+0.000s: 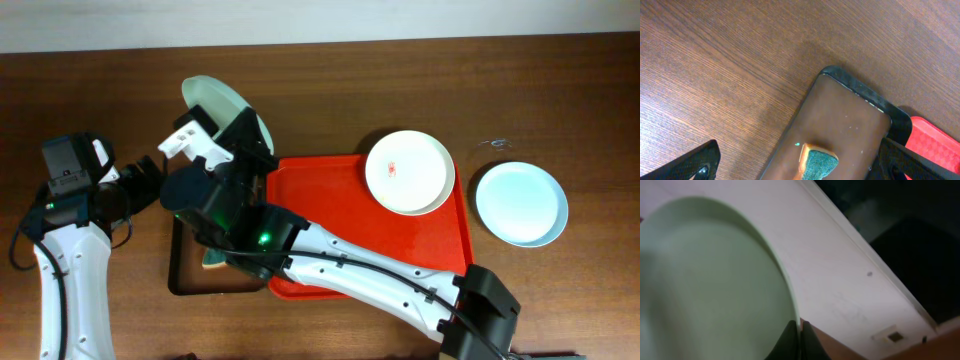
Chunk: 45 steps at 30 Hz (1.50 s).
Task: Clean dirty plates on tray and stack at the side
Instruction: 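Lift the pale-green plate off the red tray with the right gripper, then lower the pale-green plate onto the light-blue plate and release it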
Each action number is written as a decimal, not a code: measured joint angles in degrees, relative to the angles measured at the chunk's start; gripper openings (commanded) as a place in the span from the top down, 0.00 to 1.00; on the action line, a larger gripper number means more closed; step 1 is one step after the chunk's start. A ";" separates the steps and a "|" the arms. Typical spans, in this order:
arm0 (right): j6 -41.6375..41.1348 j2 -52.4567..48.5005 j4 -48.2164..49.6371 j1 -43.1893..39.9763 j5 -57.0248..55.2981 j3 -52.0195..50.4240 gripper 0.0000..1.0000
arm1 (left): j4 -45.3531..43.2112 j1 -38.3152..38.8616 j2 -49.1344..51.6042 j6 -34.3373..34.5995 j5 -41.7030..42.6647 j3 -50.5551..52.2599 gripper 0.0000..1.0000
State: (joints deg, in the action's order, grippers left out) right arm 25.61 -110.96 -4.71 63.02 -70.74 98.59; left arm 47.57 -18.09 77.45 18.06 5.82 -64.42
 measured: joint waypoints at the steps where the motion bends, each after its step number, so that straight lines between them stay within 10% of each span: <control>1: -4.72 0.00 -3.06 -0.59 -0.42 0.20 0.96 | -0.02 0.00 0.00 0.00 0.00 0.00 0.01; 12: -57.18 10.78 -48.22 -25.05 47.10 0.63 0.96 | -0.02 0.00 0.00 0.00 0.00 0.00 0.01; 24: -58.66 17.75 -70.69 -59.80 59.54 0.50 0.96 | -0.02 0.00 0.00 0.00 0.00 0.00 0.01; 45: -63.12 18.05 -54.64 -79.60 59.54 -25.68 0.96 | -0.02 0.00 0.00 0.00 0.02 0.00 0.01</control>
State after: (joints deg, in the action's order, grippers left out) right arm -37.52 -92.90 -59.35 -16.58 -11.20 72.90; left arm 47.55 -18.09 77.45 18.06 5.85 -64.42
